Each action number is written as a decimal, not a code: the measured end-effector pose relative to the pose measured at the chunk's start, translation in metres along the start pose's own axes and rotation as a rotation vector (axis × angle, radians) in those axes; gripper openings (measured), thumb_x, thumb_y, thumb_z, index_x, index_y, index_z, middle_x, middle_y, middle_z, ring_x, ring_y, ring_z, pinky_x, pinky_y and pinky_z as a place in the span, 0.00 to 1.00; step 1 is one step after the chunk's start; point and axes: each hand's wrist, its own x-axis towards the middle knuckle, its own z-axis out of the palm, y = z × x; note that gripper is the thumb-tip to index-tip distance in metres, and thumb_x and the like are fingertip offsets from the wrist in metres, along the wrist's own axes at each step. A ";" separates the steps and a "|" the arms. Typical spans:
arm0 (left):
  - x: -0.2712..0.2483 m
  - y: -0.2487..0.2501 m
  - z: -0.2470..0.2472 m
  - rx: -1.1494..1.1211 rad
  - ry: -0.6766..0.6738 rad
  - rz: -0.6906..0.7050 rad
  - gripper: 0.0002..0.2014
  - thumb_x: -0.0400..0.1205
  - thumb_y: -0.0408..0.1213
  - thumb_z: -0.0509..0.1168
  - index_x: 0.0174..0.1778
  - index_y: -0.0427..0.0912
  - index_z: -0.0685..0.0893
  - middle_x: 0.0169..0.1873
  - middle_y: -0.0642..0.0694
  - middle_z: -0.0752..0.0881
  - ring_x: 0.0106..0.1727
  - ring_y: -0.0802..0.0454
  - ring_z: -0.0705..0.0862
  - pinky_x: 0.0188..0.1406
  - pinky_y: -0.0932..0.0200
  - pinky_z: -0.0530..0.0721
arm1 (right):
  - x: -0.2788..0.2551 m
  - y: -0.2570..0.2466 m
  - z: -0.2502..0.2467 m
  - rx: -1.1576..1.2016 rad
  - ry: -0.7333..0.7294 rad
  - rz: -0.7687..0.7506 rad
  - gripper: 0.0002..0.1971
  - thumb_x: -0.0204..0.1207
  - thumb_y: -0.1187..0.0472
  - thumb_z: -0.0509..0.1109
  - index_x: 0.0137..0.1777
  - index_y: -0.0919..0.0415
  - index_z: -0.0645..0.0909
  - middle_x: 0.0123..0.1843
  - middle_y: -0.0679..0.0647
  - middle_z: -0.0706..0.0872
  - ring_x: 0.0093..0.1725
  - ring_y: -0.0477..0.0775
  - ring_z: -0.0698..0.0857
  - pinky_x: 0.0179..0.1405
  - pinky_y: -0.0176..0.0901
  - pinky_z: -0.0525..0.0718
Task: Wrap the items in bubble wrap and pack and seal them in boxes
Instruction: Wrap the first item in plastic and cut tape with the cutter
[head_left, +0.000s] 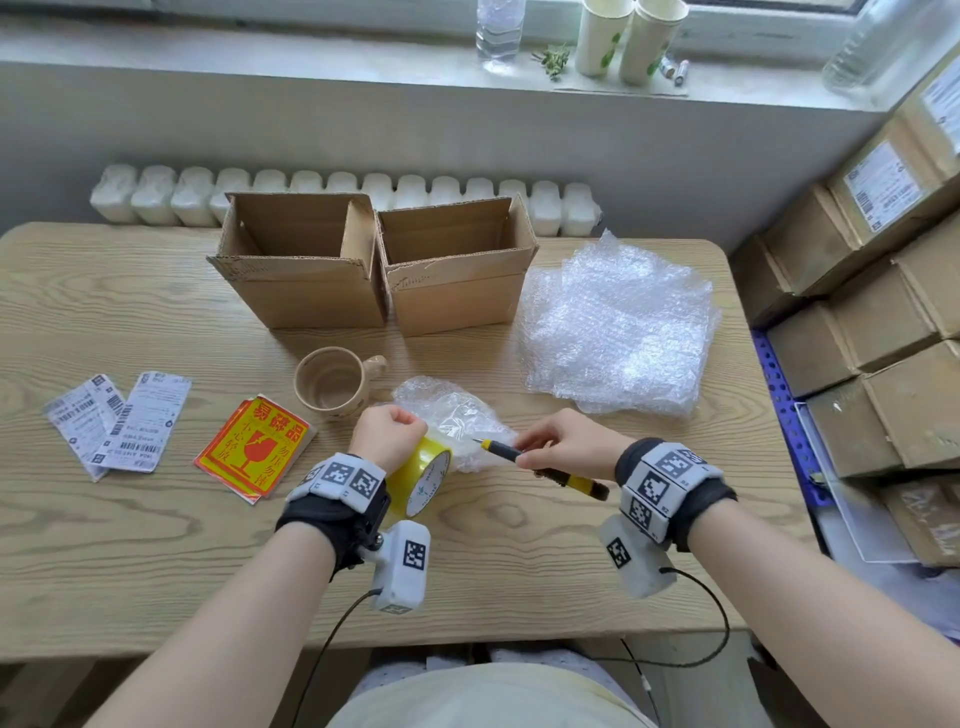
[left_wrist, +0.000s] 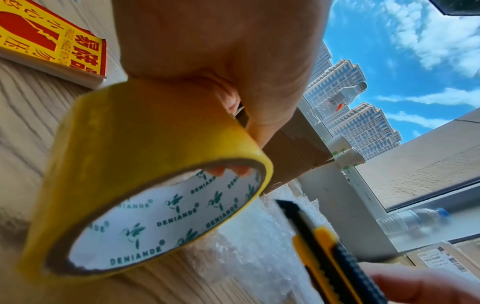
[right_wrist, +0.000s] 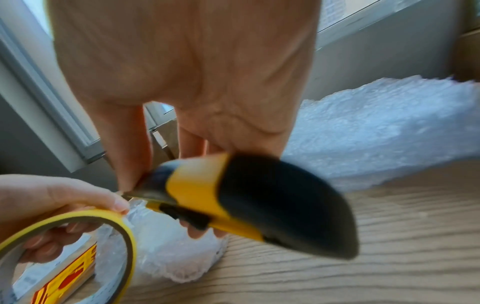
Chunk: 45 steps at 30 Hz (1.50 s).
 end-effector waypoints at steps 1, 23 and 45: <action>0.000 -0.001 0.000 0.001 -0.003 0.002 0.07 0.79 0.34 0.65 0.44 0.35 0.86 0.39 0.44 0.82 0.43 0.49 0.78 0.43 0.61 0.72 | -0.003 0.004 -0.001 0.031 0.029 -0.021 0.11 0.75 0.57 0.73 0.56 0.57 0.88 0.44 0.51 0.90 0.42 0.49 0.87 0.47 0.40 0.85; 0.005 -0.006 0.001 0.020 -0.047 0.025 0.06 0.79 0.34 0.65 0.47 0.37 0.85 0.39 0.50 0.80 0.44 0.50 0.78 0.43 0.60 0.73 | 0.044 0.067 0.045 -0.466 0.384 0.190 0.18 0.76 0.54 0.67 0.63 0.61 0.73 0.62 0.57 0.77 0.61 0.59 0.78 0.58 0.50 0.76; -0.016 -0.022 -0.027 -0.077 -0.349 0.125 0.06 0.76 0.26 0.67 0.45 0.39 0.80 0.30 0.39 0.76 0.31 0.49 0.72 0.26 0.65 0.70 | 0.059 -0.013 0.069 -0.492 0.288 -0.349 0.24 0.83 0.44 0.57 0.75 0.54 0.71 0.82 0.52 0.61 0.82 0.49 0.57 0.82 0.49 0.48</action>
